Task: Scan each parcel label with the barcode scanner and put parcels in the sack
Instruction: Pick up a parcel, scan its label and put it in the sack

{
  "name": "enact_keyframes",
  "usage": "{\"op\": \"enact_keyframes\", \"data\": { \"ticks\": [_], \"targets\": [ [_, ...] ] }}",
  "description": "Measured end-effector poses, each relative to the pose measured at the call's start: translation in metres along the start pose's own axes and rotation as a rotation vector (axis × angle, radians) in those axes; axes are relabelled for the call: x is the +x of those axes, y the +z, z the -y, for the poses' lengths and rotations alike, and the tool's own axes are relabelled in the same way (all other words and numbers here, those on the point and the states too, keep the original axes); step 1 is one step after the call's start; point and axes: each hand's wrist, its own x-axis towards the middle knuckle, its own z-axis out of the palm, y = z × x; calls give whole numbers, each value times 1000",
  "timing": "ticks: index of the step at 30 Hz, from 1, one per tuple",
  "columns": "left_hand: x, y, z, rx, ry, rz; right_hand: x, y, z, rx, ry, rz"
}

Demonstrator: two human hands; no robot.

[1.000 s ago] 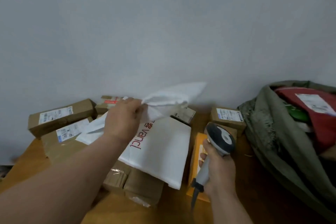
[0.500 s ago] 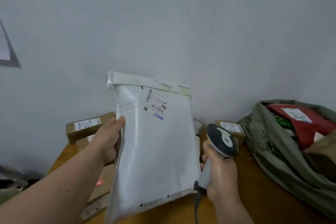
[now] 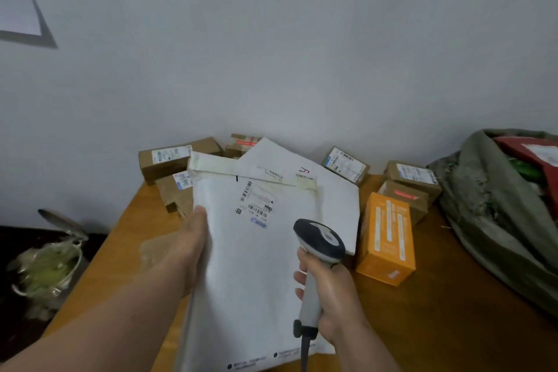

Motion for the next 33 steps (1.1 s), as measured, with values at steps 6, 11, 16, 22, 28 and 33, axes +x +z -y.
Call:
{"op": "enact_keyframes", "data": {
  "ticks": [6, 11, 16, 22, 28, 33],
  "targets": [
    [22, 0, 17, 81, -4, 237, 12, 4, -11, -42, 52, 37],
    [27, 4, 16, 6, -14, 237, 11, 2, -3, -22, 47, 19],
    [22, 10, 3, -80, -18, 161, 0, -2, 13, -32, 43, 79],
    [13, 19, -8, -9, 64, 81, -24, -6, 26, 56, 55, 153],
    [-3, 16, -8, -73, 40, 81, -44, -10, 28, 182, 87, 167],
    [-18, 7, -10, -133, 44, 146, -61, -12, 26, 218, 60, 214]
  ]
}}
